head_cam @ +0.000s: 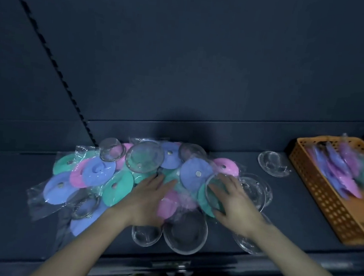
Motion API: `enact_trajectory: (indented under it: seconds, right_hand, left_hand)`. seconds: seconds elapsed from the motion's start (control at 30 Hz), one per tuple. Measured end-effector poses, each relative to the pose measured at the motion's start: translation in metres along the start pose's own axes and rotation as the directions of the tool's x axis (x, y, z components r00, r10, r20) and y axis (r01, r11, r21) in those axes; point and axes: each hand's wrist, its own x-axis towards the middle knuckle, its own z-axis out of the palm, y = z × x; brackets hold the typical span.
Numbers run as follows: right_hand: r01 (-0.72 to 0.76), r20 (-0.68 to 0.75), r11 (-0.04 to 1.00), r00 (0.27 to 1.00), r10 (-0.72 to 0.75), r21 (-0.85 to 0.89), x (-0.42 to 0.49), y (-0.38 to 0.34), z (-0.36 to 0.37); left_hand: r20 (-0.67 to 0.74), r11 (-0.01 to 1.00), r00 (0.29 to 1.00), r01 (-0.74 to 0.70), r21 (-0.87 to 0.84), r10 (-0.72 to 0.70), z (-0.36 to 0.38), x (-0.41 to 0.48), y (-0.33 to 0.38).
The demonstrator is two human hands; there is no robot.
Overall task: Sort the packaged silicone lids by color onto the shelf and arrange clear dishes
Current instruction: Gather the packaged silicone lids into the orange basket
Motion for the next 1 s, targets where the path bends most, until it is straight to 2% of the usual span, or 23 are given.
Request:
enact_trajectory:
  seconds: [0.13,0.27,0.37,0.5,0.6,0.67,0.77,0.83,0.9,0.93,1.0]
  right_hand:
    - [-0.099,-0.003,0.995,0.995,0.099,-0.012,0.000,0.012,-0.009]
    - [-0.214,0.002,0.974,0.977,0.214,0.081,-0.002,0.024,-0.020]
    - [-0.275,-0.051,0.953,0.958,0.283,0.131,-0.005,0.034,-0.028]
    - [-0.361,-0.075,0.927,0.927,0.369,0.099,-0.007,0.050,-0.030]
    - [-0.418,-0.060,0.908,0.906,0.419,0.030,-0.007,0.066,-0.029]
    - [-0.400,0.002,0.916,0.916,0.401,-0.038,-0.008,0.076,-0.027]
    - [-0.374,0.054,0.920,0.923,0.382,-0.121,-0.009,0.079,-0.025]
    - [-0.353,0.004,0.929,0.935,0.356,-0.108,-0.008,0.070,-0.025]
    - [-0.275,-0.058,0.961,0.960,0.274,-0.005,-0.006,0.051,-0.026]
    - [-0.234,-0.055,0.970,0.970,0.238,0.064,-0.005,0.042,-0.025]
    - [-0.215,0.048,0.963,0.976,0.210,0.163,-0.001,0.027,-0.018]
  left_hand:
    - [-0.046,0.997,0.996,-0.077,0.007,0.077,-0.010,0.000,0.007]
    - [-0.154,0.983,0.975,-0.174,-0.060,0.163,-0.015,-0.003,0.010]
    - [-0.227,0.979,0.955,-0.204,-0.025,0.193,-0.012,0.002,0.010]
    - [-0.346,0.986,0.929,-0.161,-0.051,0.133,-0.016,0.005,0.003]
    - [-0.381,0.989,0.924,-0.035,-0.142,-0.022,-0.031,0.005,0.011]
    - [-0.359,0.981,0.924,0.074,-0.179,-0.135,-0.036,0.012,0.011]
    - [-0.381,0.947,0.884,0.174,-0.270,-0.271,-0.046,0.013,0.010]
    - [-0.387,0.932,0.861,0.230,-0.279,-0.328,-0.054,0.013,0.009]
    - [-0.459,0.945,0.827,0.270,-0.183,-0.325,-0.061,0.013,0.010]
    - [-0.475,0.943,0.820,0.224,-0.246,-0.319,-0.062,0.014,0.011]
    - [-0.564,0.919,0.783,0.026,-0.393,-0.263,-0.061,0.022,0.014]
